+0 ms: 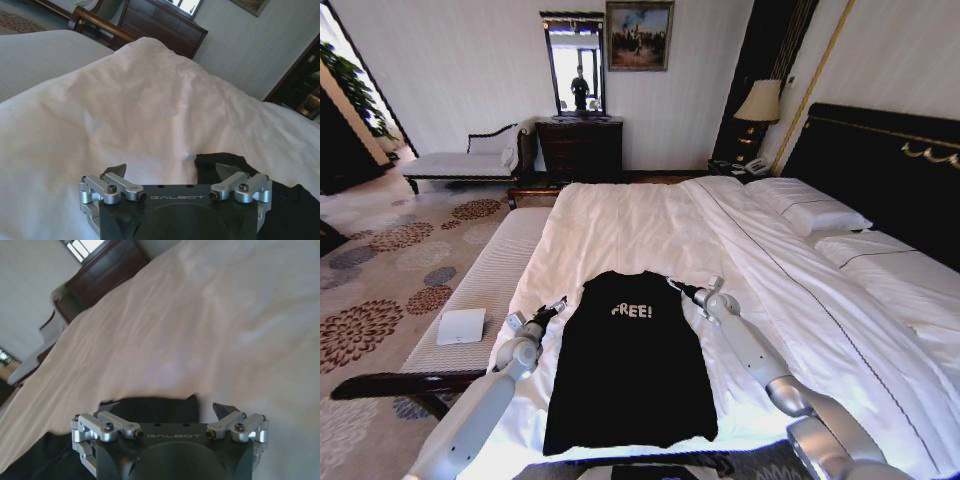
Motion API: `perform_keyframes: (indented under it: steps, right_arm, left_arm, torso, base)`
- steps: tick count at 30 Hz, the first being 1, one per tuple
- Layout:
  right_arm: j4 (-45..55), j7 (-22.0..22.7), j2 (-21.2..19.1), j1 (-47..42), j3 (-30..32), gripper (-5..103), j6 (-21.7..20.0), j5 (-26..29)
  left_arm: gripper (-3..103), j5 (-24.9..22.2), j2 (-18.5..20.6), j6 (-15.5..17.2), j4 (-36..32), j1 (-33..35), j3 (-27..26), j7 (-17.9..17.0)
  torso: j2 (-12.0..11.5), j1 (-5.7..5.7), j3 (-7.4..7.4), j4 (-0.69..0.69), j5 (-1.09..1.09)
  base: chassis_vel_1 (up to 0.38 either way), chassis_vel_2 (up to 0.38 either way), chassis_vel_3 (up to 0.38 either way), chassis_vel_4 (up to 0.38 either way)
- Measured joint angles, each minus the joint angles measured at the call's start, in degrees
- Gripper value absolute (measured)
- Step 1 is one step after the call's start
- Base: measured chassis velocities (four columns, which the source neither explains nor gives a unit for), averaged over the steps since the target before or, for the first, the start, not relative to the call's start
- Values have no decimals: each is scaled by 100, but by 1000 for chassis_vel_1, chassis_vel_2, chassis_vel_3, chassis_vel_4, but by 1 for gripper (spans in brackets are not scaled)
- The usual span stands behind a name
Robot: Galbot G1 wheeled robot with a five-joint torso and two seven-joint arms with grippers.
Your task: Fold the clothes on the bed.
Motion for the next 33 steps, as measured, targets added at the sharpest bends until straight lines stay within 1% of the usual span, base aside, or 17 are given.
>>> perform_keyframes:
  steps: [5, 8, 9, 12, 13, 15, 18, 19, 21, 22, 25, 27, 31, 32, 33]
  right_arm:
    - [-414, -181, 19, 105, 41, 100, 42, -138]
    - [-848, -339, 201, 286, 68, 100, 45, -202]
    - [-848, -339, 201, 286, 68, 100, 45, -202]
    - [-1243, -420, 412, 487, 133, 100, 48, -283]
    - [-1317, -430, 451, 522, 150, 103, 48, -302]
    - [-1383, -441, 486, 555, 167, 103, 48, -321]
    - [-1448, -442, 530, 591, 194, 91, 31, -332]
    - [-1448, -442, 530, 591, 194, 91, 31, -332]
    - [-1459, -437, 551, 583, 193, 80, 25, -367]
    - [-1459, -437, 551, 583, 193, 80, 25, -367]
    - [-1460, -422, 585, 547, 203, 64, 25, -387]
    - [-1460, -420, 591, 546, 204, 64, 26, -391]
    - [-1504, -374, 618, 573, 233, 42, 24, -349]
    - [-1504, -374, 618, 573, 233, 42, 24, -349]
    - [-1517, -366, 623, 573, 239, 37, 26, -348]
  left_arm:
    - [100, 80, -12, -9, -7, 33, -6, 4]
    - [100, 101, -17, -10, -30, 11, 34, -32]
    - [100, 101, -17, -10, -30, 11, 34, -32]
    - [100, 105, 16, -11, -119, 30, 23, -72]
    - [100, 104, 35, -11, -142, 40, 11, -85]
    - [100, 99, 49, -11, -167, 46, 3, -90]
    - [100, 63, 71, -11, -211, 50, -32, -97]
    - [100, 63, 71, -11, -211, 50, -32, -97]
    - [100, 31, 41, -11, -198, 42, -39, -100]
    - [100, 31, 41, -11, -198, 42, -39, -100]
    - [100, 14, -29, 6, -108, -6, 25, -82]
    - [100, 9, -51, 13, -67, -38, 58, -70]
    - [100, -107, -148, 54, 127, -261, 204, -34]
    - [100, -107, -148, 54, 127, -261, 204, -34]
    - [100, -137, -166, 62, 194, -331, 245, -22]
  torso:
    - [0, 0, 0, 2, 1]
    - [0, 0, 0, 1, 1]
    - [0, 0, 0, 1, 1]
    - [1, 0, 0, 3, 0]
    - [1, 0, 0, 4, 0]
    - [1, 0, 1, 4, 0]
    - [1, 0, 0, 3, 0]
    - [1, 0, 0, 3, 0]
    - [1, 0, 0, 2, 0]
    - [1, 0, 0, 2, 0]
    - [1, 0, 0, 3, 1]
    - [1, 0, 0, 2, 1]
    - [1, 0, 0, 3, 1]
    - [1, 0, 0, 3, 1]
    - [1, 0, 0, 3, 0]
  base:
    - [0, 0, 0, 0]
    - [0, 0, 0, 0]
    - [0, 0, 0, 0]
    - [0, 0, 0, 0]
    - [0, 0, 0, 0]
    - [0, 0, 0, 0]
    - [0, 0, 0, 0]
    - [0, 0, 0, 0]
    - [0, 0, 0, 0]
    - [0, 0, 0, 0]
    - [0, 0, 0, 0]
    - [0, 0, 0, 0]
    - [0, 0, 0, 0]
    - [0, 0, 0, 0]
    - [0, 0, 0, 0]
